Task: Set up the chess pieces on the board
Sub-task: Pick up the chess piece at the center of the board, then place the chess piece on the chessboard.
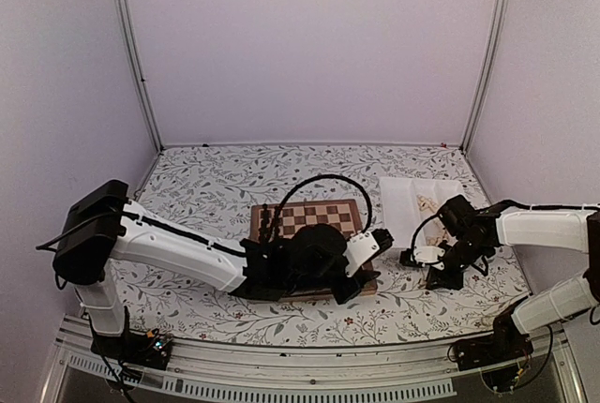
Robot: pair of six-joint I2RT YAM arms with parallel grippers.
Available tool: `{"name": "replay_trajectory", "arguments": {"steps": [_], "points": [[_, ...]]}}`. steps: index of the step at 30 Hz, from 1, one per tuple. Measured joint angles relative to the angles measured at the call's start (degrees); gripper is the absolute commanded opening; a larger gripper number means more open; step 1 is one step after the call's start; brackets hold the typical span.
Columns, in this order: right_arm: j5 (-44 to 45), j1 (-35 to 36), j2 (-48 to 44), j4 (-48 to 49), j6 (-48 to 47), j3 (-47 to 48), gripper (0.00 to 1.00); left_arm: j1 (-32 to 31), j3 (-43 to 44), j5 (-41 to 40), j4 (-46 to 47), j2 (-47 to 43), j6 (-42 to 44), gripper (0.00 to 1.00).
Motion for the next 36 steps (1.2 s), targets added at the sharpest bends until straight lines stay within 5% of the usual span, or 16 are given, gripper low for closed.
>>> {"name": "replay_trajectory", "arguments": {"steps": [6,21,36], "points": [[-3.6,-0.1,-4.2,-2.5,-0.2,2.5,0.05,4.4,-3.9,7.3,4.5,-2.8,-5.7,0.48],[-20.9,3.7,-7.2,-8.3,0.0,15.2,0.07,10.6,-0.8,32.2,12.8,1.2,-21.7,0.49],[-24.3,5.3,-5.1,-11.1,0.0,17.7,0.08,11.7,4.5,38.3,13.1,6.6,-26.1,0.47]]}}
